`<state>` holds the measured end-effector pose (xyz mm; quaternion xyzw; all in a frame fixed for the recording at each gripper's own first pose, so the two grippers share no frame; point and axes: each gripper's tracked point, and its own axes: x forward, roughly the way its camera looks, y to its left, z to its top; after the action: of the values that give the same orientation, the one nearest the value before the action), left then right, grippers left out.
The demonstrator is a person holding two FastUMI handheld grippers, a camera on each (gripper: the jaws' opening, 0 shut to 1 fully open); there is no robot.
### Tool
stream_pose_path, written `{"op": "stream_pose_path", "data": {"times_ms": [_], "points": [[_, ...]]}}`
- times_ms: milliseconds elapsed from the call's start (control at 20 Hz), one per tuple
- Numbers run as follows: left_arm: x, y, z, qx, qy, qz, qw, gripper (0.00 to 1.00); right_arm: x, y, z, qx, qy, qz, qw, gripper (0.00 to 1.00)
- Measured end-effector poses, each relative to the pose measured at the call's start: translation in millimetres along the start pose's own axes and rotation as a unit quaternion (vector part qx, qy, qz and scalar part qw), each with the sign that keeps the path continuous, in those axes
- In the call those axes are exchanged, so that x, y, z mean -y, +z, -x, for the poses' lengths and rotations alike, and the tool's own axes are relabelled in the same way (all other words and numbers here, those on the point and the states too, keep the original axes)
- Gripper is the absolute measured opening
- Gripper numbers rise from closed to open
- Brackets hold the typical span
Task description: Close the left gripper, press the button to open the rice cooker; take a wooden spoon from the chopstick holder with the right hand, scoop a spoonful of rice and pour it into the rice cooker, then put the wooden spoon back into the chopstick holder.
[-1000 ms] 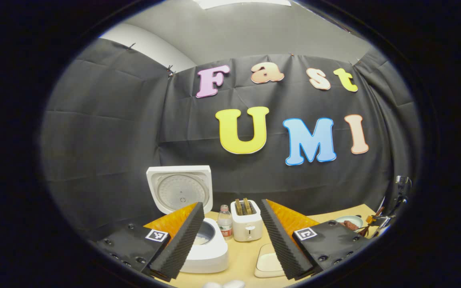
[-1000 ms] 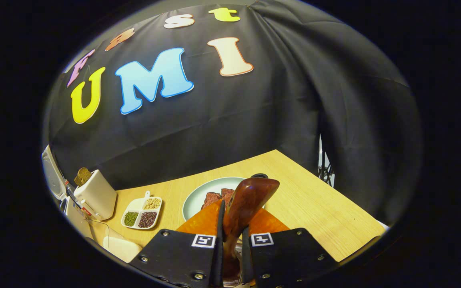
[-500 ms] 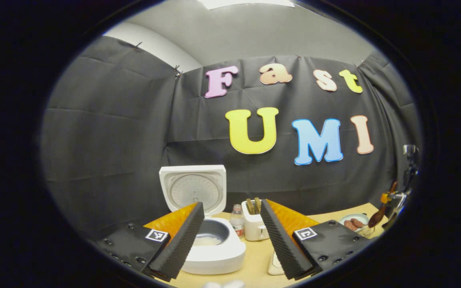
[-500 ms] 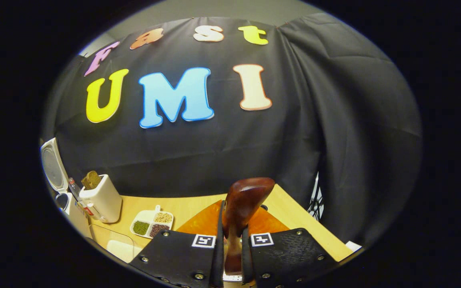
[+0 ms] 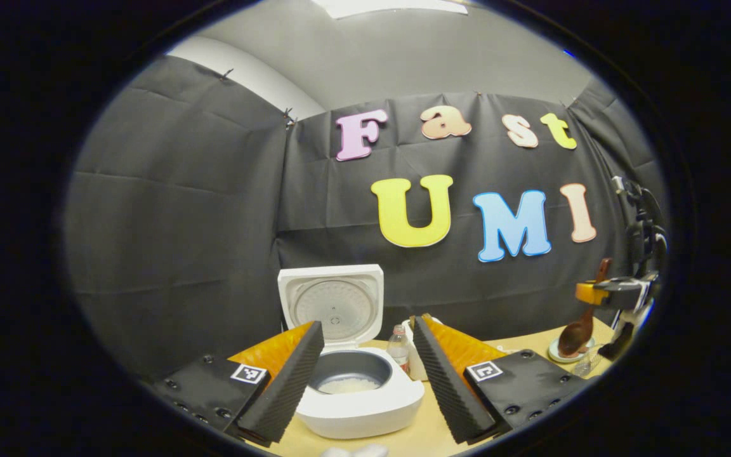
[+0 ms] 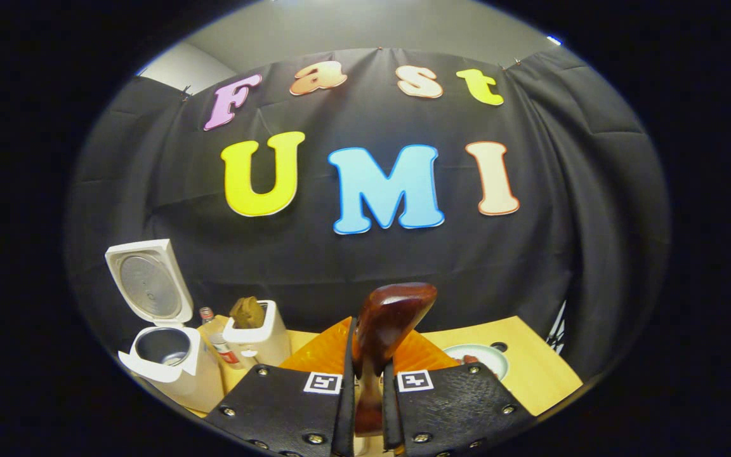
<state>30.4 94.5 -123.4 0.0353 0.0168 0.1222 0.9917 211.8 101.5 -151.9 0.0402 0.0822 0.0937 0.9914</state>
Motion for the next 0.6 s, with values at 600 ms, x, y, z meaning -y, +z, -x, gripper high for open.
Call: {"op": "stream_pose_path", "data": {"times_ms": [600], "points": [[-28, -18, -2, -0.009, 0.007, -0.012, 1.000, 0.99, -65, -125, -30, -0.034, 0.009, 0.275, 0.961, 0.17]]}}
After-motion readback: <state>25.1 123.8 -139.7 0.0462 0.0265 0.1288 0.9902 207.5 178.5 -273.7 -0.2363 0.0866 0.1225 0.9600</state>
